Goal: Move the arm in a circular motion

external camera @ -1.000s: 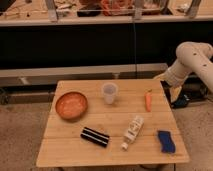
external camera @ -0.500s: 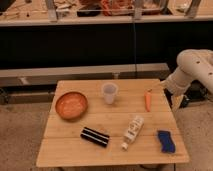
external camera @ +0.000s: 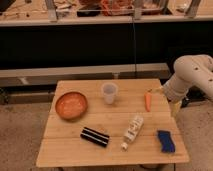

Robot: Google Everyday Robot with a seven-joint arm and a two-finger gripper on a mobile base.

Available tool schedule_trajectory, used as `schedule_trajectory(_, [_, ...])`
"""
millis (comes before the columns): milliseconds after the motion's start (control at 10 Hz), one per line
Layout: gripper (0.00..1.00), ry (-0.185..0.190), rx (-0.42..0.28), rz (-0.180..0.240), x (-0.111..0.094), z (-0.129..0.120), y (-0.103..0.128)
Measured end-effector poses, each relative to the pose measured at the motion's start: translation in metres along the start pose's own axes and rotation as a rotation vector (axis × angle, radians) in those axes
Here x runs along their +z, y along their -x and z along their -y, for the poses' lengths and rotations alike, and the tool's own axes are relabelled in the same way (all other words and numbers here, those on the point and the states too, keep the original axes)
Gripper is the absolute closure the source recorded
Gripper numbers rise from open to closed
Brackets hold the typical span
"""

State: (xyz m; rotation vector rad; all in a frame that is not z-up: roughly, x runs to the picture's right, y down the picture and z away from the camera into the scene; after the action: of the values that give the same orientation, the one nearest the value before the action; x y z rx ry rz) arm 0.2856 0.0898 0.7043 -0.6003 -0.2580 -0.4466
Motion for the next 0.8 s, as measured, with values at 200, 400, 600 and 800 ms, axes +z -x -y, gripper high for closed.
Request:
schedule_trajectory(200, [0.20,0.009,-0.015,0.002,0.002,-0.010,0.021])
schedule_trajectory(400, [0.20,0.016,-0.033,0.005,0.003,-0.012,0.041])
schedule_trajectory(600, [0.20,0.029,-0.067,0.010,0.003,-0.006,0.065])
schedule_trajectory(800, [0.20,0.038,-0.088,0.009,0.004,-0.003,0.076])
